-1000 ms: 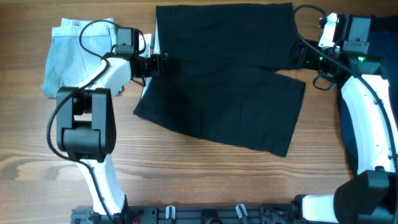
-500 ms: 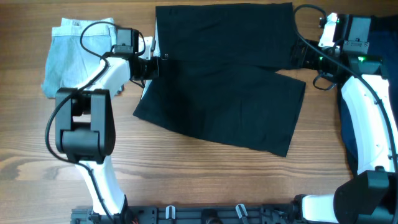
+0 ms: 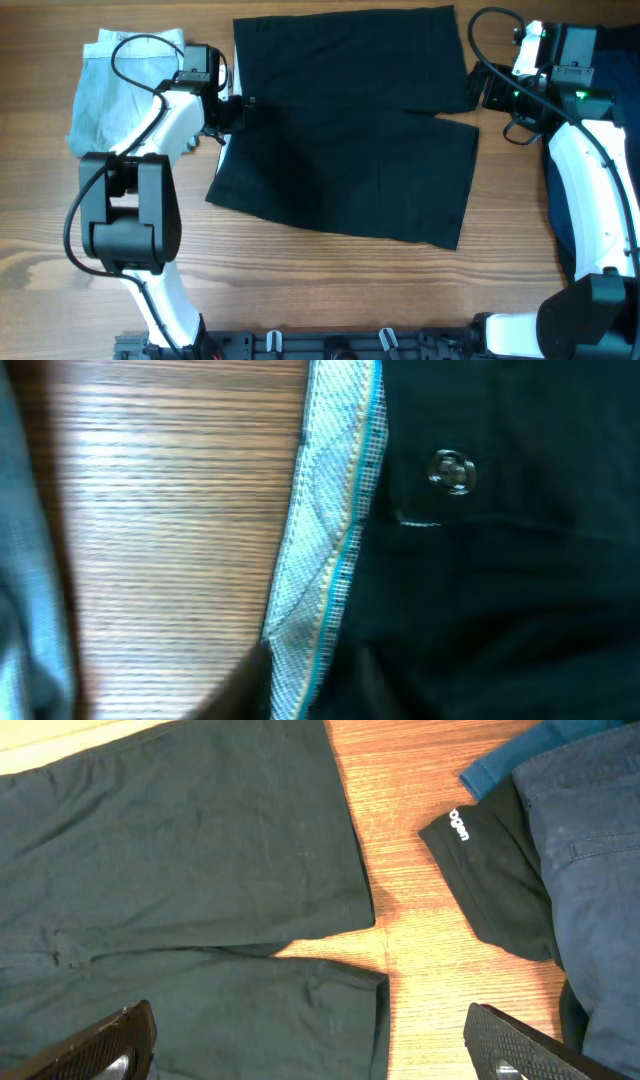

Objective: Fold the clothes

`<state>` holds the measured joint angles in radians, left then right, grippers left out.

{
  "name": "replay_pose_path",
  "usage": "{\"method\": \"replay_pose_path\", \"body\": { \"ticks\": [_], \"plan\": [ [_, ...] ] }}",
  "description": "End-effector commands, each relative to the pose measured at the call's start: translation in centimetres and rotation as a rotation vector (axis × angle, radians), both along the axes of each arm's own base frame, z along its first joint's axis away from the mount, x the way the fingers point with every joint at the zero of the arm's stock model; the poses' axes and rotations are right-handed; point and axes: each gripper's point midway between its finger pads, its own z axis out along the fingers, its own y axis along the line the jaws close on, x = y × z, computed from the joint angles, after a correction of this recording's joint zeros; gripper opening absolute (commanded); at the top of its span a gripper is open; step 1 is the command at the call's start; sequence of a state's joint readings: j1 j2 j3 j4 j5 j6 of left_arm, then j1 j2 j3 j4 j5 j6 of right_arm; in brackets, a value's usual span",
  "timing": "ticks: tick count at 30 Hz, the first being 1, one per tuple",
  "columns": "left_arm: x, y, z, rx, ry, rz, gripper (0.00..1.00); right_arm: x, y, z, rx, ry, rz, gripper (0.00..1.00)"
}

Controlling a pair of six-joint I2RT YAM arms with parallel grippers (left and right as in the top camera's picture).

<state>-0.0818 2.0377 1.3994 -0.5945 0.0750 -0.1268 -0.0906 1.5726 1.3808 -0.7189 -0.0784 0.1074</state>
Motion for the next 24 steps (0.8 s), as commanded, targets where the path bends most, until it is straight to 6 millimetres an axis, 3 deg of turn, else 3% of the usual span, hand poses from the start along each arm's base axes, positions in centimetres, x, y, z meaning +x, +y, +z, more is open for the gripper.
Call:
{"method": "replay_pose_path", "body": {
  "ticks": [1,3,6,7,9,12,13,14,19,22,23,24],
  "plan": [
    [1.0,-0.6,3.9,-0.063,-0.084,0.006,0.44,0.2,0.1,-0.1,0.008,0.001,0.007,0.99],
    [1.2,-1.5,8.6,-0.115,-0.184,-0.014,0.48,0.2,0.1,-0.1,0.008,0.002,0.007,1.00],
    [0.8,-3.0,12.3,-0.220,-0.242,-0.020,0.44,0.2,0.1,-0.1,0.008,0.002,0.007,0.99],
    [0.5,-3.5,12.3,-0.251,-0.231,-0.036,0.43,0.2,0.1,-0.1,0.008,0.002,0.007,0.99],
    [-0.2,-3.8,10.8,-0.260,-0.175,-0.037,0.52,0.2,0.1,-0.1,0.008,0.002,0.007,0.99],
    [0.0,-3.8,9.0,-0.258,-0.140,-0.031,0.54,0.2,0.1,-0.1,0.008,0.002,0.007,1.00],
    [0.0,-3.8,8.8,-0.257,-0.134,-0.031,0.81,0.2,0.1,-0.1,0.008,0.002,0.007,1.00],
    [-0.2,-3.7,8.7,-0.257,-0.126,-0.030,1.00,0.2,0.1,-0.1,0.008,0.001,0.007,1.00],
    [-0.2,-3.5,8.6,-0.242,-0.126,-0.025,1.00,1.5,0.2,1.0,0.017,-0.066,0.006,1.00],
    [-0.2,-3.5,8.6,-0.239,-0.126,-0.023,1.00,2.6,3.9,2.6,0.178,-0.151,0.159,0.96],
    [-0.2,-3.5,8.6,-0.239,-0.126,-0.023,1.00,3.1,4.1,2.7,0.185,-0.168,0.169,0.66],
    [-0.2,-3.5,8.6,-0.239,-0.125,-0.023,1.00,3.6,4.0,2.6,0.184,-0.180,0.168,0.19]
  ]
}}
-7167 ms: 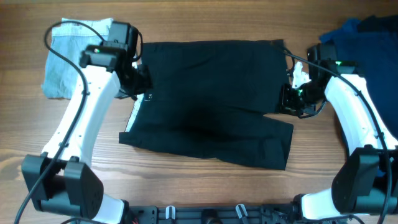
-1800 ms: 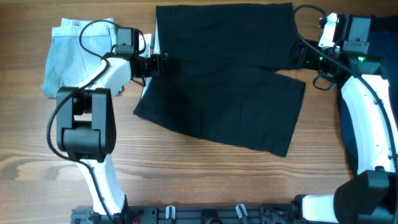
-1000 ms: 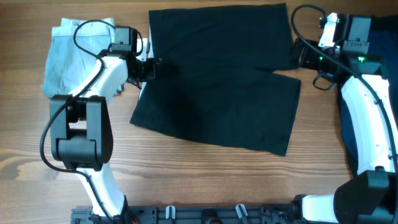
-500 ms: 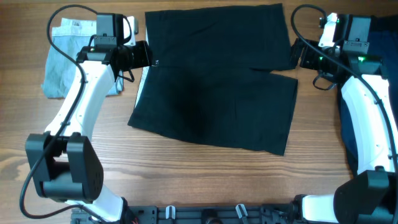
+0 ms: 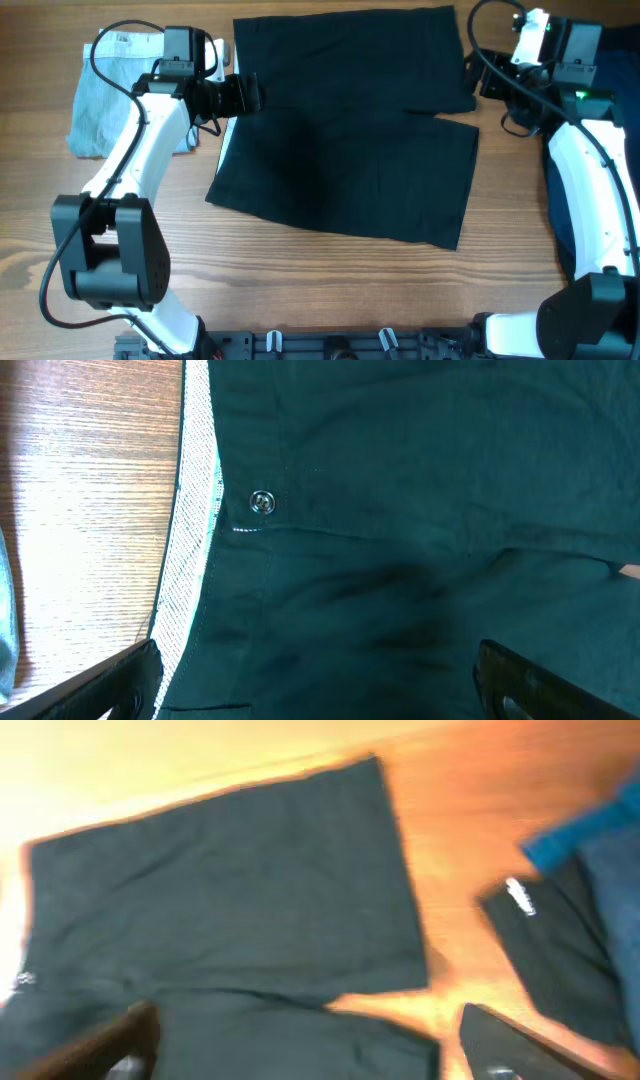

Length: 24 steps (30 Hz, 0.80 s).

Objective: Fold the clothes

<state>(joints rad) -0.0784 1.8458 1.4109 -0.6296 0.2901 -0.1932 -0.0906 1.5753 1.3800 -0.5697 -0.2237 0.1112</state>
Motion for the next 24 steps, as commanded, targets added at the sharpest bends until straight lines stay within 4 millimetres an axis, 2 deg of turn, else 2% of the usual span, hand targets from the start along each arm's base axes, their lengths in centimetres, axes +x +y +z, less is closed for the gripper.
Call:
{"method": "replay_pose_path", "body": {
  "ticks": [1,3,6,7,8,10,12,16,20,22,24],
  "plan": [
    [-0.1,0.0,-0.4,-0.004,0.012,0.000,1.00,1.6,1.6,-0.3,0.094,-0.030,0.059,0.04],
    [-0.1,0.0,-0.4,-0.004,0.012,0.001,1.00,3.4,1.5,-2.6,0.103,-0.019,0.052,0.04],
    [-0.1,0.0,-0.4,-0.004,0.012,0.001,1.00,5.7,1.3,-8.7,0.115,0.053,0.046,0.04],
    [-0.1,0.0,-0.4,-0.004,0.012,0.001,1.00,6.2,1.3,-11.7,0.120,0.096,0.044,0.04],
    [-0.1,0.0,-0.4,-0.004,0.012,0.001,1.00,6.1,1.3,-14.3,0.126,0.149,0.041,0.04],
    [-0.1,0.0,-0.4,-0.004,0.012,0.001,1.00,5.3,1.2,-17.7,0.130,0.235,0.033,0.04],
    [-0.1,0.0,-0.4,-0.004,0.012,0.001,1.00,3.8,0.0,-21.0,0.074,0.346,-0.025,0.04],
    [-0.1,0.0,-0.4,-0.004,0.012,0.001,1.00,1.1,-2.8,-23.0,-0.065,0.472,-0.124,0.04],
    [-0.1,0.0,-0.4,-0.004,0.012,0.001,1.00,-0.5,-2.6,-23.9,-0.063,0.528,-0.123,0.04],
    [-0.1,0.0,-0.4,-0.004,0.012,0.001,1.00,-0.1,-2.3,-22.5,-0.045,0.499,-0.111,0.04],
    [-0.1,0.0,-0.4,-0.004,0.012,0.001,1.00,0.3,-1.7,-19.3,-0.016,0.450,-0.093,0.04]
  ]
}}
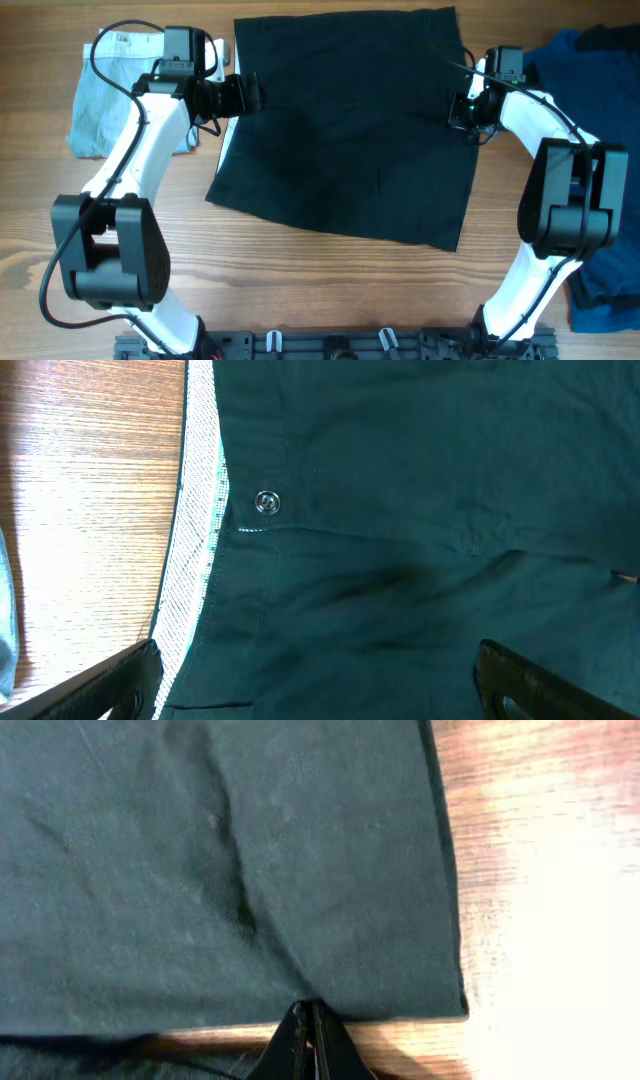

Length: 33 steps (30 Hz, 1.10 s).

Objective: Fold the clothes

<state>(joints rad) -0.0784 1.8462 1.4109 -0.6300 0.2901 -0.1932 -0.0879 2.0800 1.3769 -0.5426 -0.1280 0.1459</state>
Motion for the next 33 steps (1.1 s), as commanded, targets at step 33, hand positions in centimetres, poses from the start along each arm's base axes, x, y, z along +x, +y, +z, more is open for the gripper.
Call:
{"method": "replay_pose_path", "body": {
  "ticks": [33],
  "plan": [
    [-0.1,0.0,-0.4,-0.004,0.011,0.001,1.00,-10.3,0.0,18.1,0.073,-0.082,-0.215,0.22]
  ]
}}
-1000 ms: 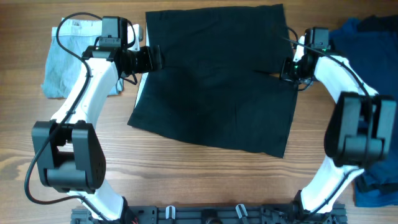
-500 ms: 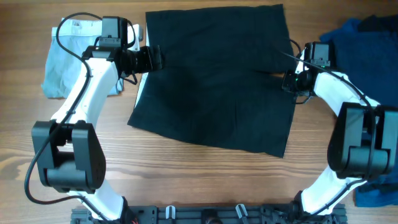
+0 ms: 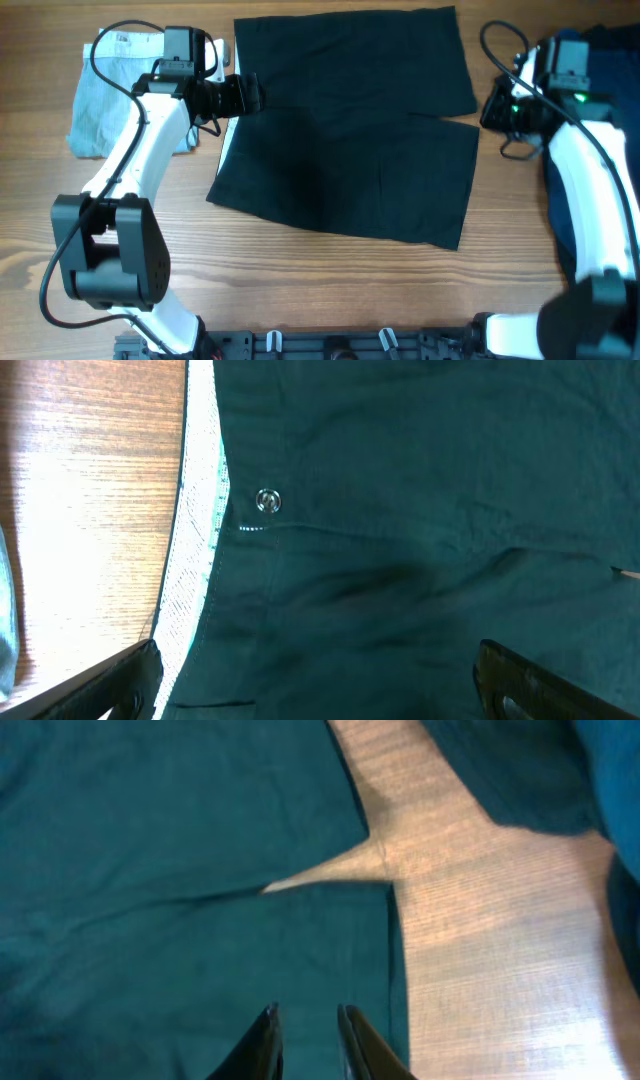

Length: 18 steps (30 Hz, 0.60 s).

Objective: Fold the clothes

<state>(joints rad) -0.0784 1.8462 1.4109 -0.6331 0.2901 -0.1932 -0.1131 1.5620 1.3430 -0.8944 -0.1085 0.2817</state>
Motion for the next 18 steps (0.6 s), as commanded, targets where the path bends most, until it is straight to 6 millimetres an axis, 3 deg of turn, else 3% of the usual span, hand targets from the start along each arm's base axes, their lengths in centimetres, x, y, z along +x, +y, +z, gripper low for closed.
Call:
{"method": "replay_pose_path", "body": {
  "ticks": [1,3,5,7,10,13,16,17,18],
  "plan": [
    [0.0,0.0,-0.4,-0.004,0.008,0.001,1.00,-5.4,0.9,1.7,0.088,0.112,-0.111,0.21],
    [0.0,0.0,-0.4,-0.004,0.008,0.001,1.00,-8.1,1.3,1.0,0.130,0.204,-0.206,0.21],
    [0.0,0.0,-0.4,-0.004,0.008,0.001,1.00,-11.9,1.7,-1.3,0.162,0.362,-0.312,0.20],
    [0.0,0.0,-0.4,-0.004,0.008,0.001,1.00,-14.1,2.7,-3.4,0.205,0.464,-0.344,0.21],
    [0.0,0.0,-0.4,-0.004,0.008,0.001,1.00,-16.1,3.9,-7.0,0.258,0.545,-0.350,0.22],
    [0.0,0.0,-0.4,-0.004,0.008,0.001,1.00,-18.5,5.1,-11.3,0.310,0.597,-0.326,0.31],
    [0.0,0.0,-0.4,-0.004,0.008,0.001,1.00,-18.4,5.7,-14.3,0.342,0.537,-0.269,0.37],
    [0.0,0.0,-0.4,-0.004,0.008,0.001,1.00,-18.4,5.8,-15.2,0.342,0.518,-0.267,0.41],
    [0.0,0.0,-0.4,-0.004,0.008,0.001,1.00,-18.5,5.8,-15.9,0.343,0.505,-0.265,0.59]
  ]
}}
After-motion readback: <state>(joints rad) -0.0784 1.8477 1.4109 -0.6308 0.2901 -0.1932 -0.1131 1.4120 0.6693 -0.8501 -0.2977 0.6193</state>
